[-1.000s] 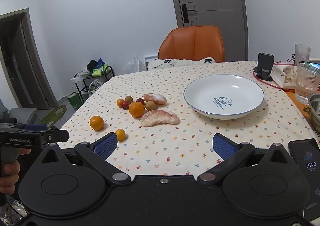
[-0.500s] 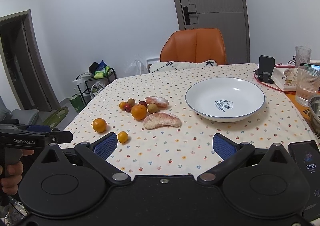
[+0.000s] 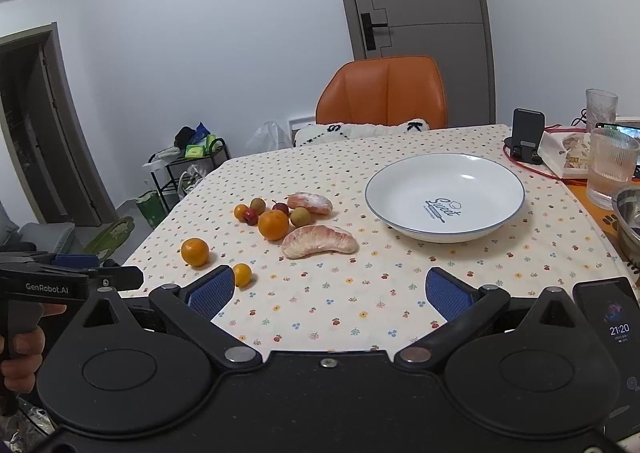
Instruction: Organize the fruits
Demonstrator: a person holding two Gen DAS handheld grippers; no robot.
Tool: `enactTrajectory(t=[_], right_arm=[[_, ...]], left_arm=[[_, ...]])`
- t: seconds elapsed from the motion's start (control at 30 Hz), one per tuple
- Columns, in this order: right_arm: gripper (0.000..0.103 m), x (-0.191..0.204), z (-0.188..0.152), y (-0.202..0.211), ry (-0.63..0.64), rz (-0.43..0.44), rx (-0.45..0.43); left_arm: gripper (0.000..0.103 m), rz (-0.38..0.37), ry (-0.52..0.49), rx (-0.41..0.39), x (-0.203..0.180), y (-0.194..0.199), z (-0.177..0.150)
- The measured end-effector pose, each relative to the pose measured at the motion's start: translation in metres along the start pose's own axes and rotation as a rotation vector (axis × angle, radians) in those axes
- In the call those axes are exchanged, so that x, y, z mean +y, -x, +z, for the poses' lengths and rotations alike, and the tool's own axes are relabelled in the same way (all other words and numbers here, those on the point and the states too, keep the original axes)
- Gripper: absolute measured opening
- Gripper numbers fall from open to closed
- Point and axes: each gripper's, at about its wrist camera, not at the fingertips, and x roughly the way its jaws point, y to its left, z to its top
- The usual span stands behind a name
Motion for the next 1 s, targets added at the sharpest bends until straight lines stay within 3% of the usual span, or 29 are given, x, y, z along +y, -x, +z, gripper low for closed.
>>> enactTrajectory(t=[0.53,1.0], right_arm=[[0.103,-0.004,-0.004,-0.003,-0.044,-0.044,-0.002],[0.103,-0.007,-0.008,-0.020,-0.050,-0.014,0.049]], left_arm=[[0.103,-0.003,-0.015,0.014,-0.006,-0.006,-0.001],[0.103,-0.013,-0.003,0.038,-0.004,-0.023,-0.001]])
